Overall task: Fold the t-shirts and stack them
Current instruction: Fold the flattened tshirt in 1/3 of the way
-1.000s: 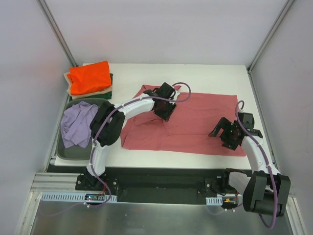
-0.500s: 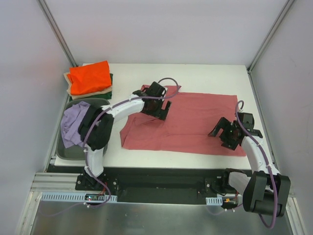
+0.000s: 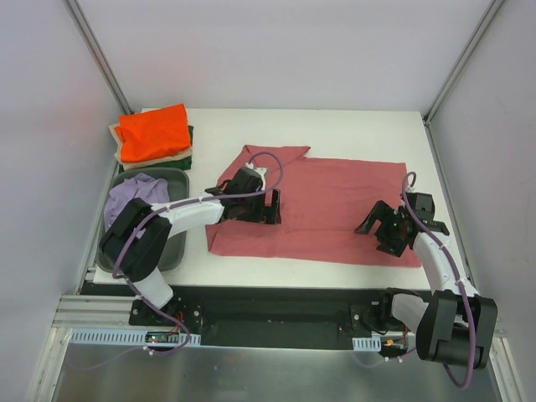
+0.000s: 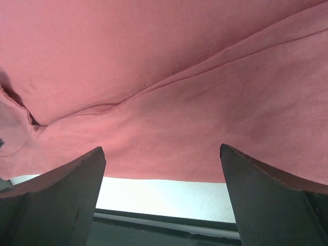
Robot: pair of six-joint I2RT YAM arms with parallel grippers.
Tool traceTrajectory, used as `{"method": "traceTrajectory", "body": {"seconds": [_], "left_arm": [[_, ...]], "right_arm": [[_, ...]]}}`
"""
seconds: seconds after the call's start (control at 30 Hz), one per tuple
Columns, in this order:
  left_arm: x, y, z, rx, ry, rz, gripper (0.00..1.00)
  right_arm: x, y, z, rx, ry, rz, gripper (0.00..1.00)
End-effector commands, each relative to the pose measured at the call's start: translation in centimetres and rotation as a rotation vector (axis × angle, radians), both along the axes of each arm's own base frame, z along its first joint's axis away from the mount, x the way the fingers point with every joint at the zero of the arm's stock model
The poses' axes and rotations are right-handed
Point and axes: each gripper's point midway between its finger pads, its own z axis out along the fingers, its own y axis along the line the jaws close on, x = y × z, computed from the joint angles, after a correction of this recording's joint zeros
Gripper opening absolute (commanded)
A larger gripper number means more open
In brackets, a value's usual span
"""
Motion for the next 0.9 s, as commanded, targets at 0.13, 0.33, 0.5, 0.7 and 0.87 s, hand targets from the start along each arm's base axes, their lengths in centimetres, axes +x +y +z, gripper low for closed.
{"method": "traceTrajectory", "body": {"seconds": [0.13,0.33,0.5,0.7,0.87], "left_arm": [[7.7,1.5,-0.7,0.2,-0.139,0.151,0.99],[12.6,3.9,-1.1,0.305,-0.157,0.201,0.99],[14.2,3.6,-0.4,0.323,-0.163,0.184,0.99],[13.2,4.7,3.1,0.3,-0.219,0.225,0.99],[11.1,7.1,5.0,0.323,-0.263,0.281,0.99]], "right_arm": [[0.3,0.1,0.3,0.003,-0.026,0.024,0.96],[0.1,0.1,0.3,0.004,-0.01,0.027,0.96],[0.3,-0.1,0.3,-0.011,-0.015,0.023,0.96],[0.6,-0.4,0.7,-0.045,-0.042,0.029,0.96],[0.6,-0.7,0.6,-0.111,-0.034,0.042,0.96]]}}
